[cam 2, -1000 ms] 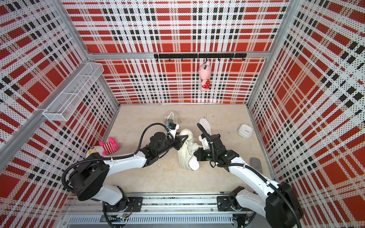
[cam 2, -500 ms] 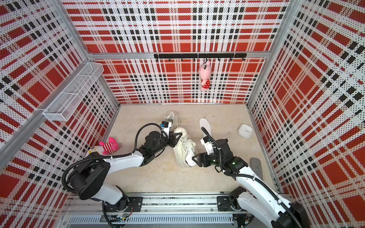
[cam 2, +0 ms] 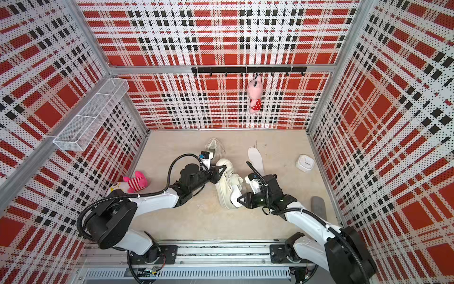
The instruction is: Remove the insole from the shoe
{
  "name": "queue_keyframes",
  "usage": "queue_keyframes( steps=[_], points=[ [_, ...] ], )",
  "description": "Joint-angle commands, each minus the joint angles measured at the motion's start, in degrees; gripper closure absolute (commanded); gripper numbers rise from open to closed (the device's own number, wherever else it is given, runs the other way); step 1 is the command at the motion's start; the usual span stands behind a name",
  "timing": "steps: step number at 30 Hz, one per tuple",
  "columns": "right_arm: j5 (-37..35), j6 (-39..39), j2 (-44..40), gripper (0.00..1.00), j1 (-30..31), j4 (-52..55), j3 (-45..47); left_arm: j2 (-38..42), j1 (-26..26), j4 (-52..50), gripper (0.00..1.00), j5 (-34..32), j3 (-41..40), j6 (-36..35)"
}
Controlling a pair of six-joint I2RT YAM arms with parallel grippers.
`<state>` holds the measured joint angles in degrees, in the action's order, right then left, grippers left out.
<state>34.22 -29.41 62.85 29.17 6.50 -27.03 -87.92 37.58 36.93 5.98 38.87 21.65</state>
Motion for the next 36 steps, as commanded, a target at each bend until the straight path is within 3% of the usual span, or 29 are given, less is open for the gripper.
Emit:
queue_keyframes(
  steps=[1,4,12,24,36],
  points=[
    [-1.8,0.8,-0.4,0.82,-0.2,0.4,-0.1,1.5,-0.6,3.1,0.9,-0.2,-0.1,-1.2],
    [-4.2,1.1,-1.0,1.0,-0.2,2.8,-0.6,1.6,-0.6,3.2,0.9,-0.2,-0.1,-1.2],
    [-10.0,0.5,-5.2,1.0,-0.2,7.8,-1.2,3.0,-1.4,3.1,0.9,-0.9,-0.5,-1.0],
    [-11.9,-0.2,-10.4,1.0,-0.2,19.5,-1.5,5.5,-5.0,3.2,0.86,-0.6,-1.0,0.8],
    [-11.4,-4.4,-13.5,1.0,-0.2,21.2,-1.1,8.6,-8.5,3.2,0.85,-0.2,-2.4,1.1]
  ],
)
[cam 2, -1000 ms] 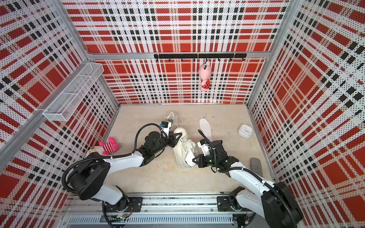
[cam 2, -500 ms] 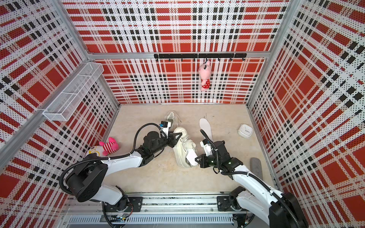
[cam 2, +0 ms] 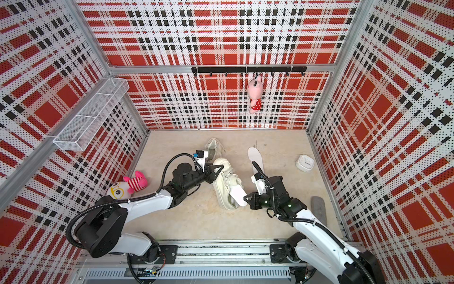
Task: Remove the insole from the shoe
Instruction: Remove the insole from the shoe, then place the insole at the center of the board.
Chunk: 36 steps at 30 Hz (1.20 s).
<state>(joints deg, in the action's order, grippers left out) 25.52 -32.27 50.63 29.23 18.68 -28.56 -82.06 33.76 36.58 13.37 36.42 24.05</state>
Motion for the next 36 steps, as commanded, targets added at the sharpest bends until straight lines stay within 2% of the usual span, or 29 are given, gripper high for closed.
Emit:
queue_keyframes(
  steps=[1,15,23,34,36],
  points=[
    [-2.5,-1.6,-1.3,1.0,-0.2,9.2,0.4,2.9,-4.8,3.5,0.85,-7.6,0.0,-1.4],
    [-4.6,-3.5,-5.3,1.0,-0.2,11.5,0.7,7.2,-7.9,3.5,0.86,-6.0,-1.6,-0.7],
    [-5.9,-3.9,-7.5,1.0,-0.3,13.1,-0.9,10.1,-12.2,5.8,0.88,-1.0,-3.3,3.2],
    [-8.6,-2.9,-8.6,1.0,-1.5,13.4,-5.2,18.7,-19.1,5.9,0.88,7.5,-6.1,6.6],
    [-7.2,-1.5,-6.6,1.0,-2.9,12.0,-6.5,20.3,-22.8,6.0,0.88,10.2,-6.7,7.4]
  ],
)
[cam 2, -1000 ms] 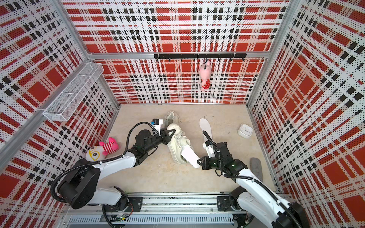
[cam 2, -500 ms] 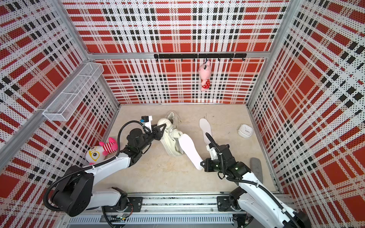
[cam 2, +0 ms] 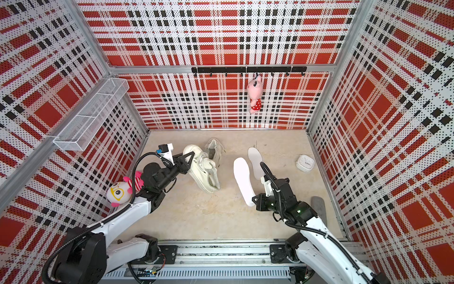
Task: Remove the insole from the shoe
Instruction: Place the insole at the center of the board.
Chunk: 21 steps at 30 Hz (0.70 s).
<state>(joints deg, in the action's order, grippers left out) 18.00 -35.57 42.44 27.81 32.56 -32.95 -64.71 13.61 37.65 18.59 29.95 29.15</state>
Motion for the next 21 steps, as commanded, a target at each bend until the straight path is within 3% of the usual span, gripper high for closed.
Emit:
queue_keyframes(
  steps=[1,8,16,21],
  points=[
    [1.3,2.6,3.1,1.0,-2.3,-2.9,-2.8,3.9,-3.7,4.8,0.88,6.4,-0.6,3.0],
    [8.9,7.4,18.2,1.0,-8.5,-13.4,-6.8,11.4,-9.4,4.8,0.88,12.5,-3.7,5.4],
    [14.6,1.4,38.4,1.0,-10.4,-30.5,-10.9,16.6,-12.1,2.0,0.88,15.1,-4.9,5.5],
    [12.7,0.3,47.7,1.0,-10.5,-33.3,-13.1,17.8,-12.4,0.2,0.88,15.3,-4.6,4.5]
  ],
)
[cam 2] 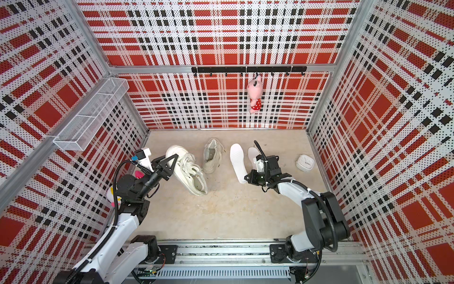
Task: Remove the insole from the shoe
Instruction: Place the insole at the center of the board.
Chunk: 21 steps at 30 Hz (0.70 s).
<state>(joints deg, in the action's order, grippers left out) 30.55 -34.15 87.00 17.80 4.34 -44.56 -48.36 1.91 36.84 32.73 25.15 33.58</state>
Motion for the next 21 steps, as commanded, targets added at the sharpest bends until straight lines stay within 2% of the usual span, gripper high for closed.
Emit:
queue_keyframes(
  steps=[1,5,12,21],
  points=[
    [0.4,-1.2,4.5,1.0,-0.5,-5.6,-1.8,1.4,-0.7,0.7,0.88,1.2,0.2,0.0],
    [1.0,-2.5,9.0,1.0,-0.6,-8.3,-2.5,1.5,-0.6,-0.2,0.88,1.3,0.2,-0.5],
    [-2.2,-3.1,13.2,1.0,-1.2,-10.8,-2.3,2.5,-0.6,-0.8,0.88,1.3,-0.8,-0.7],
    [-2.1,-1.7,18.1,1.0,-2.8,-9.0,-4.9,2.7,-0.6,-2.5,0.88,2.1,-0.7,-1.3]
  ],
)
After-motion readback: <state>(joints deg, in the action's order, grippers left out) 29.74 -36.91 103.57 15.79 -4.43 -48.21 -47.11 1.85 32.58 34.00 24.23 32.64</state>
